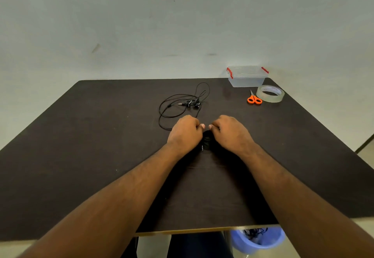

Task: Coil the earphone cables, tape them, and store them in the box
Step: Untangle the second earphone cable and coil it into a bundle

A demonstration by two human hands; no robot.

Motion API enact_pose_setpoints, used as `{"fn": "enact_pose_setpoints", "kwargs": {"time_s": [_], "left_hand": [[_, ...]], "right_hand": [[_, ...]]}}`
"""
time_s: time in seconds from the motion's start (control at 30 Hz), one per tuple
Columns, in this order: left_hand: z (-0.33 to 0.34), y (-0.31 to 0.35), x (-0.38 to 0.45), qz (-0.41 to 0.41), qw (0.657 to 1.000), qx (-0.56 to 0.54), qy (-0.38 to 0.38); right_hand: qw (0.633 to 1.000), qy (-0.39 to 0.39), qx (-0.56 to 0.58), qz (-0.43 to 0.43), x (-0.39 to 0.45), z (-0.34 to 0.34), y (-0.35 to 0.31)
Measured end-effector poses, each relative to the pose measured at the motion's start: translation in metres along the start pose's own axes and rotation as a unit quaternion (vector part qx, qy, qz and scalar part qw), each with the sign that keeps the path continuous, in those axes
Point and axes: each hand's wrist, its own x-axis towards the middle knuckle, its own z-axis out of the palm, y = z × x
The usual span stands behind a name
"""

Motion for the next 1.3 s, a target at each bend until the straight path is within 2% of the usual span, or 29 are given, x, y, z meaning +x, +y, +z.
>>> {"fn": "enact_pose_setpoints", "kwargs": {"time_s": [0.27,0.4,0.67,0.83,0.9,1.03,1.13,1.3], "left_hand": [[-0.024,-0.028,0.012,0.017,0.994,0.015,0.110],[-0.042,-0.049,0.028,0.014,0.989,0.032,0.142],[-0.050,-0.081,0.066,-0.013,0.988,0.070,0.137],[-0.042,-0.089,0.094,-0.016,0.989,0.067,0.132],[-0.039,-0.090,0.106,-0.007,0.990,0.069,0.125],[-0.029,-0.092,0.124,-0.001,0.994,0.083,0.077],[-0.023,-0.097,0.126,0.004,0.995,0.054,0.087],[-0.026,-0.111,0.125,-0.008,0.991,-0.061,0.116]], "right_hand": [[0.999,0.029,0.009,-0.039,0.026,0.003,-0.018],[0.998,0.024,0.019,-0.052,0.053,0.007,-0.032],[0.997,0.056,0.039,-0.046,0.107,0.016,-0.026],[0.991,0.124,0.011,-0.038,0.140,0.022,-0.010],[0.996,0.084,0.016,-0.037,0.151,0.022,-0.004],[0.995,-0.049,0.091,0.011,0.171,0.016,0.004],[0.986,-0.140,0.086,-0.002,0.176,0.013,0.008],[0.986,-0.149,0.070,-0.007,0.183,0.012,0.008]]}}
